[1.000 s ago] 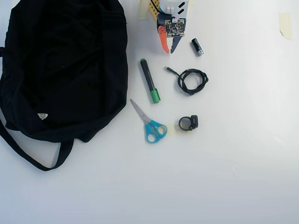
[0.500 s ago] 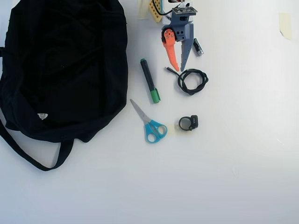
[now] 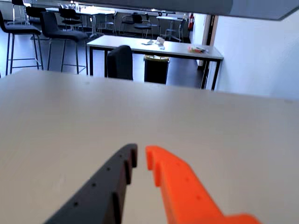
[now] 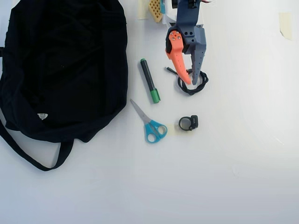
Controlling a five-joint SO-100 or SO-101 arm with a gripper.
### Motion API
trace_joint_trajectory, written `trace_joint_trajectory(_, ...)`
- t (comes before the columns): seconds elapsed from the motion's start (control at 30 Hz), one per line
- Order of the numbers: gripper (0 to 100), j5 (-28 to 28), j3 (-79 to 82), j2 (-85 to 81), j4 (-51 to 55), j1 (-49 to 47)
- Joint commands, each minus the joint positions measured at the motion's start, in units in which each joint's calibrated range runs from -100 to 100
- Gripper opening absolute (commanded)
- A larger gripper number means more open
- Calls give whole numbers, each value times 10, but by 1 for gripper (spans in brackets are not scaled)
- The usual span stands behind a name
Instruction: Put the bike light into the black bag
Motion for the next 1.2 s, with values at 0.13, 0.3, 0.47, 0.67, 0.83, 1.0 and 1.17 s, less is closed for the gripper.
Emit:
trace_joint_trajectory(0.13, 2, 1, -365, 222, 148, 5)
trace_joint_trajectory(0.3, 2, 1, -596, 353, 277, 10)
trace_joint_trajectory(0.47, 2, 0, -647, 398, 283, 17)
trace_joint_trajectory(0.67, 2, 4, -639, 398, 282, 17)
trace_joint_trajectory(0.83, 2, 4, -639, 398, 284, 17)
trace_joint_trajectory(1.0, 2, 0, -617, 397, 284, 17)
trace_joint_trajectory(1.17, 2, 3, -581, 388, 284, 13)
